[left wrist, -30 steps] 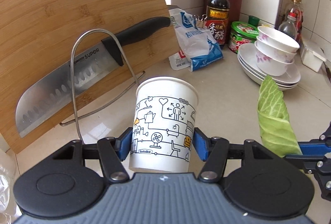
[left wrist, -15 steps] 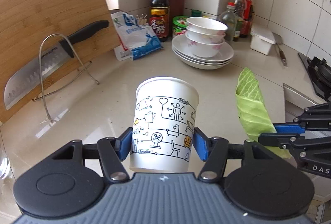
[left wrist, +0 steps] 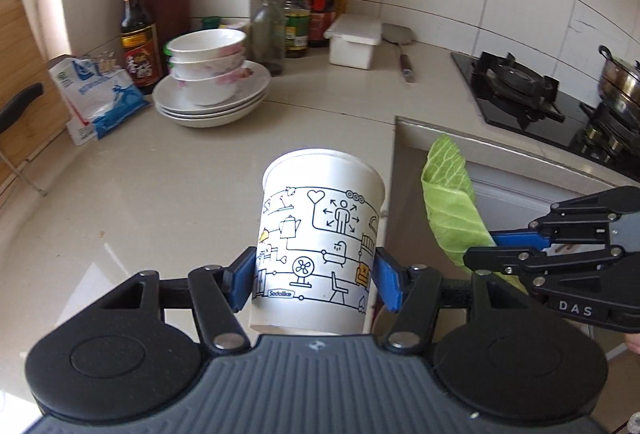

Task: Collect trash
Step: 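Carry the cabbage leaf to the bucket and open the right tool while the left tool carries the cup, then lower the white paper cup into the bucket and open the left tool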

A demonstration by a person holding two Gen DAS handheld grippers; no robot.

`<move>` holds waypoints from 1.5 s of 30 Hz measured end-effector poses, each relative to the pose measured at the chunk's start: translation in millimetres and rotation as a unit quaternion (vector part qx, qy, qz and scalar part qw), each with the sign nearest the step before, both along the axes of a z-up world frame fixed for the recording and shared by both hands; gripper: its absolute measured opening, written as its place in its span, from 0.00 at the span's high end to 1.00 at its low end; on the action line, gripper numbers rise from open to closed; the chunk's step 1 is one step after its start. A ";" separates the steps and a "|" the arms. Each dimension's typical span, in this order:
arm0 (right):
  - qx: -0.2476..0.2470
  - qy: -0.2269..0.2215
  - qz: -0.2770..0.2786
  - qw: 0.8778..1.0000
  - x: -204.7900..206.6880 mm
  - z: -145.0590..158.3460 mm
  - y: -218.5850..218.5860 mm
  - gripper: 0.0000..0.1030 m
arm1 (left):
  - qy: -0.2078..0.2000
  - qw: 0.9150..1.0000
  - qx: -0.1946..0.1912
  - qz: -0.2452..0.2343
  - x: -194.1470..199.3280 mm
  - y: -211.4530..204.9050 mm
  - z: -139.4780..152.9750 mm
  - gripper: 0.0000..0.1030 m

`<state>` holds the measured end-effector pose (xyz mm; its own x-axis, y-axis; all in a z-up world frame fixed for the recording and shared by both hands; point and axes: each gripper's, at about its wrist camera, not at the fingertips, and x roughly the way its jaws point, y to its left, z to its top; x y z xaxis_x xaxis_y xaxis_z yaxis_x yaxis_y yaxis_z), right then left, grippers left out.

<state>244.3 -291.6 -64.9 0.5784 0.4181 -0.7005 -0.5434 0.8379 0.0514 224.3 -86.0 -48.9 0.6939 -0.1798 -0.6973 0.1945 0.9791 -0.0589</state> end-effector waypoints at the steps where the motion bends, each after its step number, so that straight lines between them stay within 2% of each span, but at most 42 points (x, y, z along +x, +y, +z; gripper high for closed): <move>1: -0.001 0.003 -0.012 1.000 -3.2 -4.2 -8.9 0.84 | 0.001 1.000 -0.001 -0.012 -0.1 -9.7 -0.4 0.42; 9: -0.023 0.064 -0.092 0.993 -4.8 -63.3 -68.9 0.83 | 0.008 0.997 -0.001 -0.073 3.1 -64.3 -2.0 0.42; 19: -0.047 0.137 -0.124 0.982 29.0 -162.8 -97.5 0.83 | 0.015 0.997 0.009 -0.079 8.4 -100.4 -12.0 0.42; 21: -0.046 0.141 -0.129 0.980 36.7 -178.6 -99.4 0.78 | 0.018 0.997 0.013 -0.080 10.8 -106.8 -15.1 0.42; 24: -0.051 0.141 -0.126 0.981 44.8 -196.3 -99.9 0.62 | 0.022 0.996 0.022 -0.084 14.0 -117.2 -20.7 0.42; 26: -0.048 0.132 -0.127 0.982 45.2 -199.9 -102.3 0.33 | 0.026 0.996 0.026 -0.087 16.3 -123.5 -24.9 0.42; 29: -0.044 0.120 -0.122 0.984 45.7 -197.9 -105.4 0.15 | 0.031 0.995 0.030 -0.095 20.0 -133.8 -32.5 0.42; 32: -0.048 0.107 -0.121 0.986 42.9 -193.5 -109.5 0.03 | 0.038 0.993 0.032 -0.103 25.0 -145.4 -42.6 0.42; 38: -0.058 0.103 -0.126 0.985 31.4 -193.0 -126.5 0.00 | 0.058 0.990 0.025 -0.125 35.5 -176.9 -75.4 0.42; 45: -0.079 0.106 -0.128 0.983 9.1 -204.3 -142.2 0.00 | 0.101 0.987 0.012 -0.121 56.2 -211.1 -140.9 0.42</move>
<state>253.4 -433.8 -269.2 0.4842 0.1539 -0.8613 -0.3044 0.9525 -0.0009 280.5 -297.1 -189.8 0.4792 -0.3056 -0.8228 0.4102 0.9067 -0.0979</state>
